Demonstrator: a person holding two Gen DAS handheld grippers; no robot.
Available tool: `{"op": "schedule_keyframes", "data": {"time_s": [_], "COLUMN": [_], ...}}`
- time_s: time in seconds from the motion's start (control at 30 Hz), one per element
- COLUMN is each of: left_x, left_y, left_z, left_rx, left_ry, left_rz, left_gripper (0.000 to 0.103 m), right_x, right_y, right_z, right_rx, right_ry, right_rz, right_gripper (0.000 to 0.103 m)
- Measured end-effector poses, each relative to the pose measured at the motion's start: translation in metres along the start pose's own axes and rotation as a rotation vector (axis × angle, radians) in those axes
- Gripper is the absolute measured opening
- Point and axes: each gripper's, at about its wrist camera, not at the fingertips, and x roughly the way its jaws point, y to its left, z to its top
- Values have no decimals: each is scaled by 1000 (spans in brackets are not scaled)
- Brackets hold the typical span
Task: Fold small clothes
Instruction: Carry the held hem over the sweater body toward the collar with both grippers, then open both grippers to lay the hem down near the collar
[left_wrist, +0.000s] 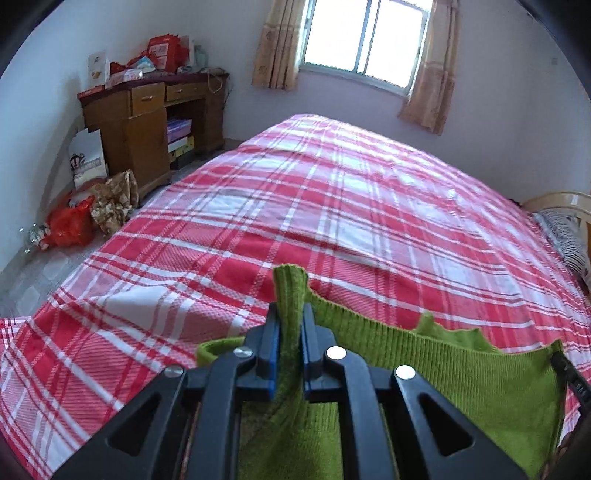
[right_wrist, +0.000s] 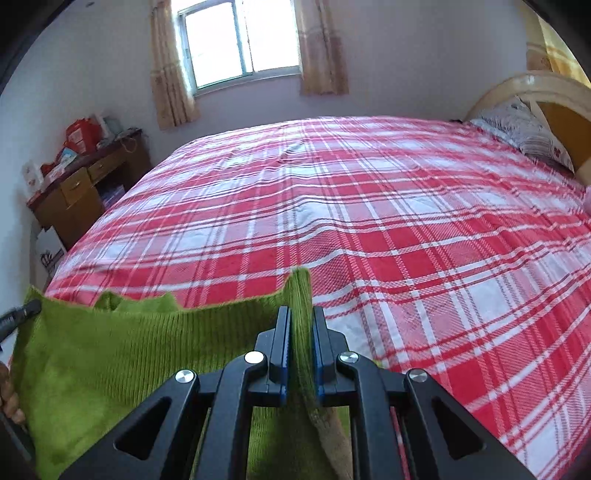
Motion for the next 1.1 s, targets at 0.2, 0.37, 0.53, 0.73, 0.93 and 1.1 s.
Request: {"op": "schedule_keyframes", "data": {"time_s": [0.2, 0.37, 0.53, 0.73, 0.93, 1.1], "left_x": [18, 20, 21, 25, 30, 10], "left_y": [9, 14, 18, 36, 27, 22], "left_z": [-3, -6, -8, -9, -7, -10], "left_rx": [-48, -81, -111, -196, -155, -73], "left_ry": [38, 48, 56, 70, 89, 121], "left_rz": [18, 13, 38, 11, -18, -29], "left_gripper": [10, 14, 37, 52, 68, 73], "right_x": [29, 52, 74, 40, -57, -91], "right_y": [-4, 0, 5, -60, -58, -11], "right_z": [7, 9, 15, 18, -11, -53], "right_rx": [13, 3, -8, 284, 105, -74], "right_ry": [48, 139, 217, 105, -8, 19], "right_rz": [14, 63, 78, 179, 130, 180], "right_gripper": [8, 8, 9, 9, 9, 9]}}
